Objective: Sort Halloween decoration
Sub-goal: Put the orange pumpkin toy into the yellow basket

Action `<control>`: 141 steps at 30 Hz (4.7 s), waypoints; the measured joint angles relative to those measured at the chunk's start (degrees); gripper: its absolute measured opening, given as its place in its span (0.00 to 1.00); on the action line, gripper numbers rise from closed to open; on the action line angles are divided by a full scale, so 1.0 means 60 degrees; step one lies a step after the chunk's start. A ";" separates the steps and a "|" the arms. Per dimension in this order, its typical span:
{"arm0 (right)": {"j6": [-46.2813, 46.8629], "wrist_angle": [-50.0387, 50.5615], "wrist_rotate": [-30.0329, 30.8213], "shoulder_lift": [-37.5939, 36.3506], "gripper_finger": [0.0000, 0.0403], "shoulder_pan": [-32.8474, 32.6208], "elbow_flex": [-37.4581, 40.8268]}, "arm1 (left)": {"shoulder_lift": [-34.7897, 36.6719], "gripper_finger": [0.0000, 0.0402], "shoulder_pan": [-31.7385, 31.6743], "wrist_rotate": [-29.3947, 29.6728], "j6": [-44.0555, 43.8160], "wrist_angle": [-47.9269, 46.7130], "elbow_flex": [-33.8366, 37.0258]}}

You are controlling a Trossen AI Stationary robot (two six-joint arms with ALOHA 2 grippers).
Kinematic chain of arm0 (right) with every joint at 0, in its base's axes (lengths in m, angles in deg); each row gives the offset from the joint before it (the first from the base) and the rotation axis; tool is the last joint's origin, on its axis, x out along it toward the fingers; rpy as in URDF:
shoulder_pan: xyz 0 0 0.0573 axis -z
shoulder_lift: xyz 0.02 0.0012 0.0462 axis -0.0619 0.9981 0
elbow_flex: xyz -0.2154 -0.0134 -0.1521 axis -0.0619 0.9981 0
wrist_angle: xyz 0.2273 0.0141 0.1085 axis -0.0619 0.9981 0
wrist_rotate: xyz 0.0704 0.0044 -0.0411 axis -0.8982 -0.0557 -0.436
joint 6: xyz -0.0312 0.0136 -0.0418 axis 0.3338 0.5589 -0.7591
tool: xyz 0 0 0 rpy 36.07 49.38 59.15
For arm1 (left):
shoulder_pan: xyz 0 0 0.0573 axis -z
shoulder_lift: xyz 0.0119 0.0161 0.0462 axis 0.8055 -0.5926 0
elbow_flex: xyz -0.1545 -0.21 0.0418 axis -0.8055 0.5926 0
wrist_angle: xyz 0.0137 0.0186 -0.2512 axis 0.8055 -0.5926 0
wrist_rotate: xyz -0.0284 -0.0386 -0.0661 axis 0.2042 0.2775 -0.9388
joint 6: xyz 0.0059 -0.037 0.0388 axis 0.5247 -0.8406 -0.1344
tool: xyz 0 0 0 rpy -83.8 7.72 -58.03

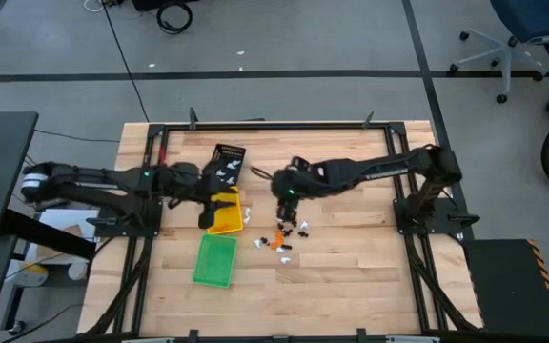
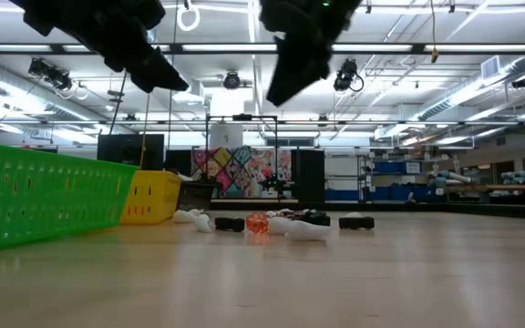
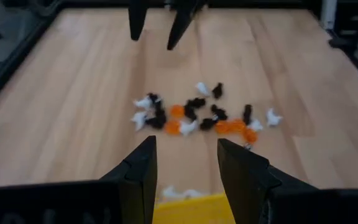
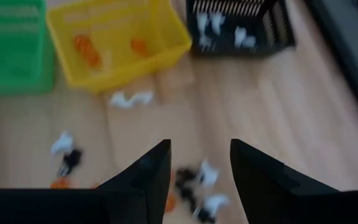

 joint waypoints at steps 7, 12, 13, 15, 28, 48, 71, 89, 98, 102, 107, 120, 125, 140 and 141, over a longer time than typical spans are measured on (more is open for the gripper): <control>0.1525 -0.0470 0.0145 -0.0550 0.42 -0.0718 0.1927 | -0.1680 0.35 0.0678 0.0016 0.0000 0.0225 -0.0671; 0.2282 -0.0476 0.0529 -0.0553 0.42 -0.1355 0.2520 | -0.2983 0.35 0.1271 0.0029 0.0031 -0.0346 -0.1694; 0.2406 -0.0473 0.0604 -0.0553 0.42 -0.1497 0.2597 | -0.3245 0.35 0.1416 0.0029 0.0070 -0.0560 -0.1942; 0.2638 -0.0430 0.0769 -0.0553 0.42 -0.1795 0.2711 | -0.3831 0.36 0.1713 0.0027 0.0096 -0.0919 -0.2386; 0.4171 0.0501 0.1681 -0.0553 0.42 -0.3090 0.2882 | -0.7506 0.57 0.2536 0.0022 0.0176 -0.1586 -0.4881; 0.4812 0.0375 0.1810 -0.0608 0.42 -0.3244 0.3685 | -0.9526 0.48 0.2176 0.0505 0.0164 -0.1409 -0.5646; 0.4802 0.0303 0.1836 -0.0618 0.42 -0.3240 0.3685 | -1.0021 0.35 0.2548 0.1209 0.0302 -0.1169 -0.5657; 0.4820 0.0292 0.1836 -0.0618 0.42 -0.3236 0.3685 | -1.0032 0.27 0.2548 0.1291 0.0356 -0.1256 -0.5643; 0.4816 0.0289 0.1893 -0.0622 0.42 -0.3233 0.3685 | -1.0043 0.13 0.2544 0.1298 0.0349 -0.1485 -0.5820; 0.4827 0.0333 0.1896 -0.0622 0.42 -0.3229 0.3685 | -1.0076 0.14 0.2540 0.1290 0.0460 -0.1679 -0.6031; 0.4915 0.0485 0.1832 -0.0626 0.42 -0.3229 0.3681 | -1.0098 0.14 0.2512 0.1304 0.0630 -0.2195 -0.6327; 0.5020 0.0755 0.2000 -0.1192 0.42 -0.3225 0.3681 | -0.9820 0.12 0.2399 0.1921 0.0628 -0.2799 -0.6384; 0.5074 0.0758 0.2246 -0.1482 0.42 -0.3242 0.3670 | -0.9275 0.10 0.2347 0.2106 0.0724 -0.3016 -0.6378; 0.5069 0.0439 0.2667 -0.1809 0.42 -0.3338 0.3749 | -0.8092 0.05 0.2029 0.1369 0.0471 -0.2866 -0.5436; 0.5003 0.0299 0.2670 -0.1809 0.42 -0.3338 0.3822 | -0.8165 0.07 0.2102 0.1313 0.0430 -0.2590 -0.5350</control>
